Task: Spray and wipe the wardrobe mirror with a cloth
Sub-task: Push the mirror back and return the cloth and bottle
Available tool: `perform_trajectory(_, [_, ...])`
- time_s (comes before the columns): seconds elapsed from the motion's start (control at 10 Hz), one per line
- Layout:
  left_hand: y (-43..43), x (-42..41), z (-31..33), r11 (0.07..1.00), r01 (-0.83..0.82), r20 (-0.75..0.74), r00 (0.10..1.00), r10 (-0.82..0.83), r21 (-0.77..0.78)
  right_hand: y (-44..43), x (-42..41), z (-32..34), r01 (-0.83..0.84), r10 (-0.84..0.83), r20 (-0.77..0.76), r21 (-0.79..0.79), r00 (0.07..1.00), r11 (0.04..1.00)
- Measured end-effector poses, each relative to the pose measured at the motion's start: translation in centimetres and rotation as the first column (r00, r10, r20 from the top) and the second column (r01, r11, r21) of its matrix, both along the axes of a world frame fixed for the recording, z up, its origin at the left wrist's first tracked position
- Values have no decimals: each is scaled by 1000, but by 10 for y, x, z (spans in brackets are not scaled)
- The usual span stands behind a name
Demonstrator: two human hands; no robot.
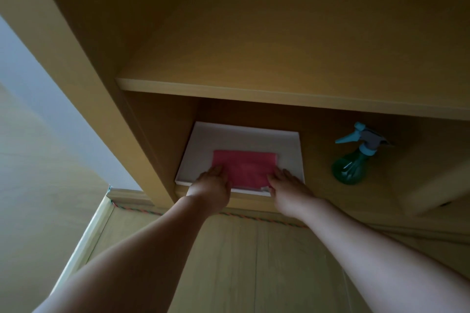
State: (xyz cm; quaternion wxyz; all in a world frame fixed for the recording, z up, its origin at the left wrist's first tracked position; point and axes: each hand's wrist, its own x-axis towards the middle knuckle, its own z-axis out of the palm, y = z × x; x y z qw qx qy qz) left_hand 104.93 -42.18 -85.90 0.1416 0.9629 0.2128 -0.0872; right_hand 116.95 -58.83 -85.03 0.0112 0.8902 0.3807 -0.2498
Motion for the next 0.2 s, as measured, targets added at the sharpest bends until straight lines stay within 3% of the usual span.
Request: perform_trajectory(0.2, [-27, -48, 55, 994, -69, 80, 994, 75, -83, -12, -43, 60, 85, -43, -169, 251, 985, 964])
